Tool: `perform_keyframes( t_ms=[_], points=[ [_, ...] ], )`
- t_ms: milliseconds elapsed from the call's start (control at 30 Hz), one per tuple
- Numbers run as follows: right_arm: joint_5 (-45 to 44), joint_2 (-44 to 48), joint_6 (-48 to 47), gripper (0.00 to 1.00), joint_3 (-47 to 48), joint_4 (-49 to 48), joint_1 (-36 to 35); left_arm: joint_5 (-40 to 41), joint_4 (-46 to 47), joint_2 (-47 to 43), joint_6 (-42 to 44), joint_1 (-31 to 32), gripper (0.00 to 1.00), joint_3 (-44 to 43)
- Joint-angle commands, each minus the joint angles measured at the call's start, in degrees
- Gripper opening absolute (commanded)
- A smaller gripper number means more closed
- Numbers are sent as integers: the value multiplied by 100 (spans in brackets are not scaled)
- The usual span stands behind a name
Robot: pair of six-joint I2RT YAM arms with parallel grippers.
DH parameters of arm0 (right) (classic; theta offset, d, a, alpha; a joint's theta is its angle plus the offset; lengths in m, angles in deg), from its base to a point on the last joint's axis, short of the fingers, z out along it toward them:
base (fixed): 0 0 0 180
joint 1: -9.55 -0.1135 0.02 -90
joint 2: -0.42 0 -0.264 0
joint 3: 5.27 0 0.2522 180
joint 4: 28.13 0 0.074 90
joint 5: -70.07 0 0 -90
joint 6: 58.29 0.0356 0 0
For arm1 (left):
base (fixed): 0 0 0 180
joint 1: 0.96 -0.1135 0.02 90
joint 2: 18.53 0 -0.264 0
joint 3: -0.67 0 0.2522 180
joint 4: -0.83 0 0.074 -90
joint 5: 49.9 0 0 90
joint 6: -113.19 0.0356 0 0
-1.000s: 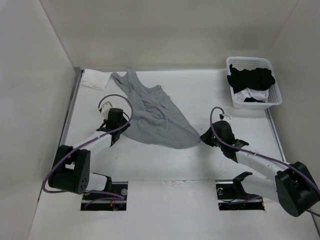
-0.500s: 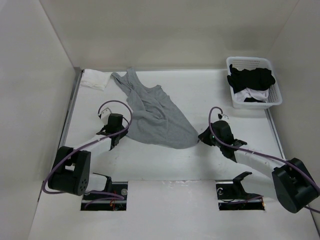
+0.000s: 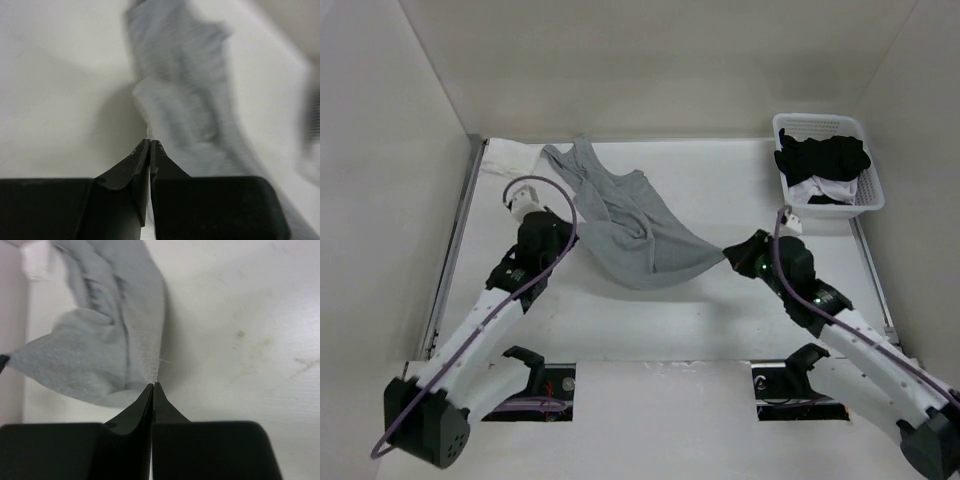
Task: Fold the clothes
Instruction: Flatten the tank top out
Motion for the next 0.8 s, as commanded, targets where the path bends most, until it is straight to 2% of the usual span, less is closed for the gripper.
perform_keyframes(
  t_ms=[0,167,333,500,567,600,700,767],
  points=[
    [-870,792,-556,0,1501,845,-470,601,-136,-1046,232,489,0,-1515],
    [-2320,786,-1443,0,3892,1568,-1656,1753,406,-1435,970,1403,0,-3011],
    [-3665,233,-2480,0,5774,1552,-3052,2202,1014,-1180,1990,2045,0,-3996],
    [-4055,-391,-3553,0,6857,938,-4302,2563,1419,-1014,2869,2169,1,-4489],
    [-3906,-760,-3817,0,7016,778,-4200,2660,1542,-795,3124,2073,3,-4516],
    [-3827,-953,-3836,0,7034,778,-3885,2669,1560,-611,3247,2003,3,-4507],
    [-2855,-1446,-3145,0,6850,970,-2525,2538,1490,65,3074,1609,3,-4131],
    [-1705,-1780,-2363,0,6622,1103,-1400,2083,1306,523,2409,1248,3,-3744]
  ],
)
